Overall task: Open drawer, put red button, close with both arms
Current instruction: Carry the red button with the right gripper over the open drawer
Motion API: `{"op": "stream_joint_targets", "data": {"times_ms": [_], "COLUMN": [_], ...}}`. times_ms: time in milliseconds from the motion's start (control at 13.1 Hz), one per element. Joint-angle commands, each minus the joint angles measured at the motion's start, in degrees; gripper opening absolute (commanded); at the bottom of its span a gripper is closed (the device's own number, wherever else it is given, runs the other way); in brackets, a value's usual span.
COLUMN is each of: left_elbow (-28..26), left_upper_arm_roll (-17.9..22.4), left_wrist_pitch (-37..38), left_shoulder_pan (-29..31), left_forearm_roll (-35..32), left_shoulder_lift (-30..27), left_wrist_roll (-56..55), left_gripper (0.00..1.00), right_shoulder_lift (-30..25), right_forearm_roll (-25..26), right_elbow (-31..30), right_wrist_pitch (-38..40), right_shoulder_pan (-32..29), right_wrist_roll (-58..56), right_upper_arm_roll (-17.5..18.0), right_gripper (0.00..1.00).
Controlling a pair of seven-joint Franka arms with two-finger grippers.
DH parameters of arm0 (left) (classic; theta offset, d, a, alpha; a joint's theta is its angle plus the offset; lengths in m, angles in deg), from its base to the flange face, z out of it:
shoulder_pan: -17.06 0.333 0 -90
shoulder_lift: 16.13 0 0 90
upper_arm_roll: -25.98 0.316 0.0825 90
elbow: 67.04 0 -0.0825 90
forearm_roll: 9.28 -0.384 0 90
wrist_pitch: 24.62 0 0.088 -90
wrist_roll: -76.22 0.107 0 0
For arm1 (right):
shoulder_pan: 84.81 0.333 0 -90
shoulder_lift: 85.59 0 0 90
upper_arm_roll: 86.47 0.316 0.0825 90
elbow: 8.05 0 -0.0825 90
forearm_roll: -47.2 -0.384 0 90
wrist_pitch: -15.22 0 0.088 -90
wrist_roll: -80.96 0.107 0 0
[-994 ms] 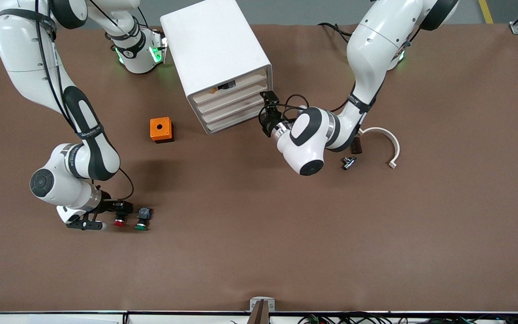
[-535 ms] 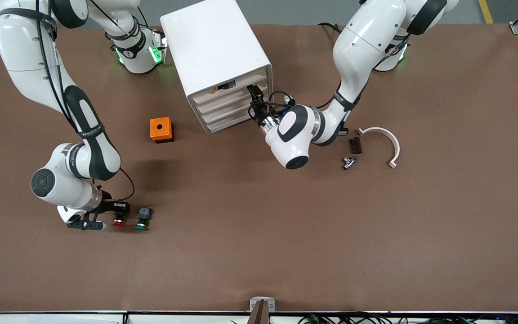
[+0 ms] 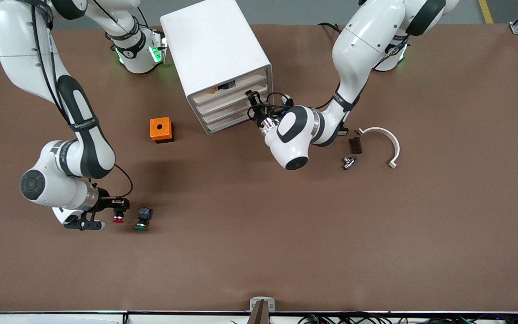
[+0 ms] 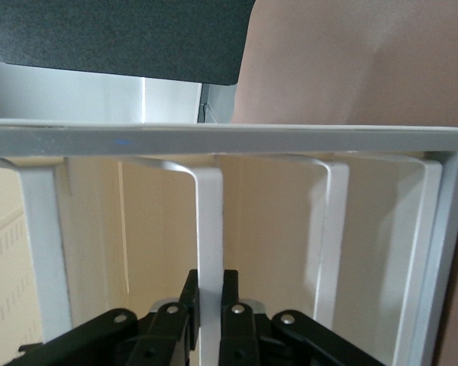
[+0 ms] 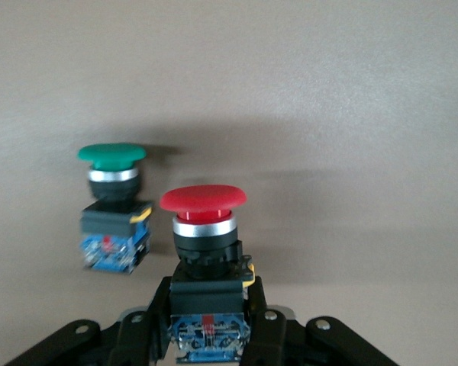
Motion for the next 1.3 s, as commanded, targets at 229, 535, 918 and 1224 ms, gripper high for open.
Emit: {"op": "stream_joint_targets", "data": {"times_ms": [229,535,918,1224], "left_elbow": [5.21,7.33,7.77,8.99], "left_upper_arm_roll": [1.33,4.32,4.33,4.41], "left_wrist_pitch": [0.46,-0.41,-4.29,-4.02], "left_shoulder_pan": [5.57,7.16,7.69,9.27], "left_forearm_roll": [0.27,0.53,0.8,-1.3], "left_shoulder_lift": [0.96,0.96,1.31,0.61], "left_wrist_roll": [-0.38,3.3,3.4,3.48], "left_gripper": [0.0,0.0,0.54,1.0], "right_shoulder_lift": [-9.24,-14.35,-17.16,-18.4], "right_forearm_roll": [-2.74,-3.81,-3.9,-3.99], "right_elbow": [-0.25,-0.25,2.56,2.38], "right_wrist_pitch": [12.46,22.83,29.71,28.05], "right_shoulder_pan": [1.74,5.07,17.45,25.72], "right_wrist_roll": [10.84,27.67,57.22,75.95], "right_upper_arm_roll": [0.28,0.89,1.24,1.15], "right_gripper": [0.0,0.0,0.0,0.01]}}
